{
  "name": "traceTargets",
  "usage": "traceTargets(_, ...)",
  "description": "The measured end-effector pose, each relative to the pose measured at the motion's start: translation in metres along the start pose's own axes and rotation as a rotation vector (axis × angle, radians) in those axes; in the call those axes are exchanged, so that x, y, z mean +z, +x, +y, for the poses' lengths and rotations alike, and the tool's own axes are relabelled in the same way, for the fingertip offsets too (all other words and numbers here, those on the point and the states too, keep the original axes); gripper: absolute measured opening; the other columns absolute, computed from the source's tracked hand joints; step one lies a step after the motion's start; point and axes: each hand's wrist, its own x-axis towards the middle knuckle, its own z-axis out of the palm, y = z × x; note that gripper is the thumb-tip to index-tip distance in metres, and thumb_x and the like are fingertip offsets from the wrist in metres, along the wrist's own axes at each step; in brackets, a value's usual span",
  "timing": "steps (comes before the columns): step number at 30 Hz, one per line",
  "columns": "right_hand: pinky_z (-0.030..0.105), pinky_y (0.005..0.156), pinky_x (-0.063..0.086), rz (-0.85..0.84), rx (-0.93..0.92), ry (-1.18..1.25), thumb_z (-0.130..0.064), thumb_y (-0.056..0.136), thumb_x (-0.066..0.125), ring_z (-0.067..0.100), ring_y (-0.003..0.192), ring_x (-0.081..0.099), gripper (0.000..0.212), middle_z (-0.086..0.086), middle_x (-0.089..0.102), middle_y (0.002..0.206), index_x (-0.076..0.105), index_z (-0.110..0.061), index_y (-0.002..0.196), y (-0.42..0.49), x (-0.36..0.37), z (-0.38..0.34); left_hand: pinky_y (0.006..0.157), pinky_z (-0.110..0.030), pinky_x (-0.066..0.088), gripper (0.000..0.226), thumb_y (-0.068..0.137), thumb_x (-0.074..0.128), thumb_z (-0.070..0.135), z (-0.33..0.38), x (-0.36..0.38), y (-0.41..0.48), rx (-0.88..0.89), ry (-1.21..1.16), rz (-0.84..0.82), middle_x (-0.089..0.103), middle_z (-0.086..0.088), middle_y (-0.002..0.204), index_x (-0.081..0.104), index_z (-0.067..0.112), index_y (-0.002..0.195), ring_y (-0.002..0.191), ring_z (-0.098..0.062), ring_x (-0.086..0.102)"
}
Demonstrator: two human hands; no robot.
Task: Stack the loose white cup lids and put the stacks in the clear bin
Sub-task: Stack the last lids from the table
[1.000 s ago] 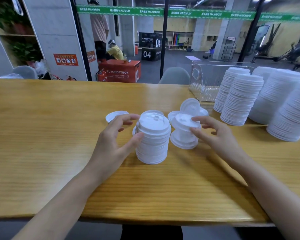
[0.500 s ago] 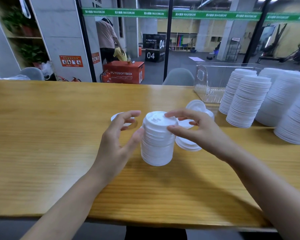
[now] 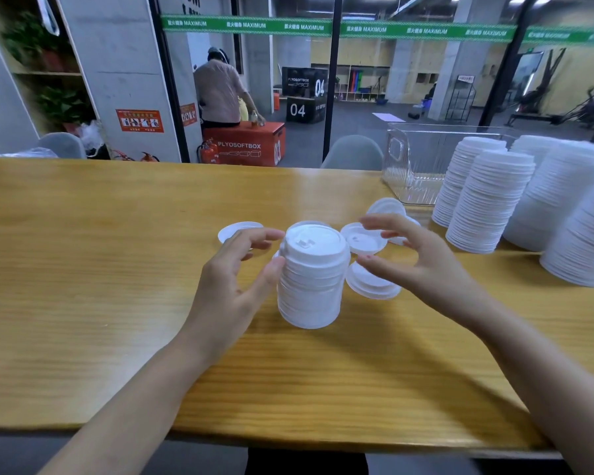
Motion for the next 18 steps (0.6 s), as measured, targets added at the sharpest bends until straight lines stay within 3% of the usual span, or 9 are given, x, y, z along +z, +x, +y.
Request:
traceTargets(3, 0.04, 0.109, 0.036, 0.039, 0.063, -0.195, -0.044, 0.08, 0.078, 0.009, 0.121, 0.047, 0.049, -0.023, 0.054, 0.129, 0.054, -0.043, 0.123, -0.013, -0.001, 0.028, 0.101, -0.026, 0.042, 0.032, 0.089, 0.055, 0.044, 0.001, 0.0, 0.0, 0.004, 0.003, 0.001, 0.063, 0.013, 0.121, 0.062, 0.029, 0.116, 0.118, -0.013, 0.057)
traceTargets(5, 0.05, 0.108, 0.034, -0.02, 0.128, -0.347, -0.056, 0.078, 0.074, 0.013, 0.124, 0.04, 0.054, -0.023, 0.048, 0.132, 0.049, -0.049, 0.125, -0.02, 0.0, 0.042, 0.101, -0.027, 0.042, 0.032, 0.088, 0.055, 0.044, 0.001, 0.0, 0.0, 0.008, 0.008, 0.003, 0.063, 0.014, 0.121, 0.062, 0.029, 0.116, 0.117, -0.012, 0.057)
traceTargets(11, 0.042, 0.105, 0.032, -0.094, 0.211, -0.448, -0.055, 0.082, 0.067, 0.012, 0.125, 0.035, 0.055, -0.022, 0.048, 0.136, 0.047, -0.047, 0.133, -0.018, 0.005, 0.05, 0.1, -0.033, 0.044, 0.033, 0.087, 0.055, 0.045, 0.001, 0.001, 0.0, 0.003, 0.009, 0.011, 0.063, 0.012, 0.121, 0.062, 0.028, 0.115, 0.115, -0.013, 0.059)
traceTargets(18, 0.035, 0.097, 0.031, -0.045, 0.218, -0.401, -0.048, 0.086, 0.067, 0.007, 0.113, 0.039, 0.03, -0.024, 0.058, 0.121, 0.055, -0.05, 0.113, -0.017, 0.004, 0.052, 0.099, -0.032, 0.045, 0.033, 0.087, 0.055, 0.045, 0.002, 0.0, 0.0, -0.004, 0.008, 0.009, 0.063, 0.014, 0.12, 0.062, 0.029, 0.115, 0.115, -0.014, 0.058)
